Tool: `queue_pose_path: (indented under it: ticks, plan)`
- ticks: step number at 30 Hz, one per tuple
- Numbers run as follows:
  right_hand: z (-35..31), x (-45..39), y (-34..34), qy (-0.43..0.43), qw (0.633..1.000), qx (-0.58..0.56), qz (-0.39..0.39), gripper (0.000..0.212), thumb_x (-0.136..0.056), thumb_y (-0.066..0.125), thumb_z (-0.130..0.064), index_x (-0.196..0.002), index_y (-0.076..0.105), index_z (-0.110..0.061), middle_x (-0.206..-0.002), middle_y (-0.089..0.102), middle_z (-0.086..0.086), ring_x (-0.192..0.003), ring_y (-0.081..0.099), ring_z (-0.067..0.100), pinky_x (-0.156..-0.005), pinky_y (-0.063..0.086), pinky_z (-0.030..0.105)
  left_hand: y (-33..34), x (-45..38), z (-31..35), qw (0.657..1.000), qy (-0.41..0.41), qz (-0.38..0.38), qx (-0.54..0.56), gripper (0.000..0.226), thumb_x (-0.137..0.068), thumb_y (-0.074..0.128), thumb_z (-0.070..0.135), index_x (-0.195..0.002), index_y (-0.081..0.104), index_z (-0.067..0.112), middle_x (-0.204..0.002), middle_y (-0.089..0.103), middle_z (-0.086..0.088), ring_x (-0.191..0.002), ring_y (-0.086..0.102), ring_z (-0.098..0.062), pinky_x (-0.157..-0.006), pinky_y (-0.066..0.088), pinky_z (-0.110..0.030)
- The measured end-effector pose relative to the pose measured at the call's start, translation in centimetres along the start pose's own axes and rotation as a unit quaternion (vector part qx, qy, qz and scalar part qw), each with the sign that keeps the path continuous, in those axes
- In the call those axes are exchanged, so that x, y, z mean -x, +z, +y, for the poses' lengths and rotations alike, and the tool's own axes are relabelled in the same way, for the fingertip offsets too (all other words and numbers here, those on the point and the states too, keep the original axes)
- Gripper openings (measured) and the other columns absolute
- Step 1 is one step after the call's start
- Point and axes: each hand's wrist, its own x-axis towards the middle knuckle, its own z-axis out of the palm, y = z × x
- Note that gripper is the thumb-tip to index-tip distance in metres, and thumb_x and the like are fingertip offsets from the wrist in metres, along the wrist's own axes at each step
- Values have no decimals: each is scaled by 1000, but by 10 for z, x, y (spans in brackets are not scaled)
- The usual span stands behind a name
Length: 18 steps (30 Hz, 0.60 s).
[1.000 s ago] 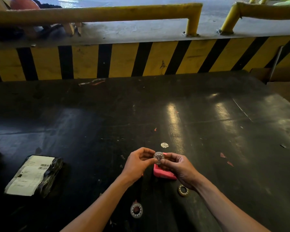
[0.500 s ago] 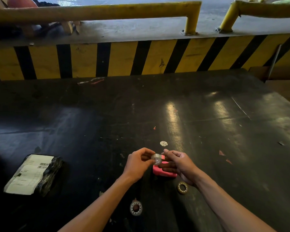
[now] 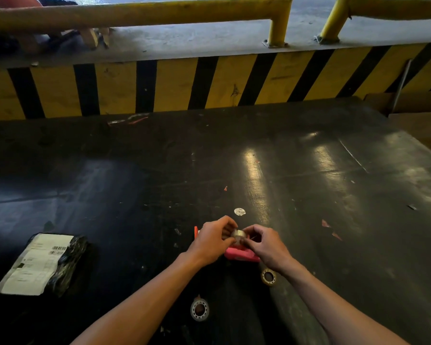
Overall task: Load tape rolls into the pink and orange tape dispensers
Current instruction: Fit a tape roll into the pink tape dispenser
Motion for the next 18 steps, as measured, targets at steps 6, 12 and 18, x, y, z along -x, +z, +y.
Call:
queue_pose_path:
  ticks: [6, 12, 18]
  plan:
    - [12, -11, -6, -14, 990, 134, 35, 20, -83, 76, -19, -101, 73, -12, -98, 71, 4, -86, 62, 15, -75, 46, 21, 1, -14, -4, 982, -18, -100, -159, 70, -87, 73, 19, -150, 42, 19, -152, 49, -4, -141, 45, -20, -117, 37, -35]
    - [23, -11, 11, -68, 977, 203, -1, 18, -85, 69, -25, -101, 70, -16, -98, 69, 4, -92, 61, 23, -80, 46, 29, 8, -19, -8, 976, -61, -137, -155, 55, -83, 79, 34, -132, 62, 16, -129, 68, -5, -120, 62, -22, -104, 48, -37]
    - [31, -8, 17, -146, 957, 249, 21, 18, -90, 55, -30, -107, 59, -27, -93, 70, 0, -84, 57, 24, -75, 49, 41, 12, -20, -14, 980, -74, -123, -140, 50, -87, 75, 28, -134, 61, 17, -128, 68, -4, -119, 63, -20, -102, 50, -36]
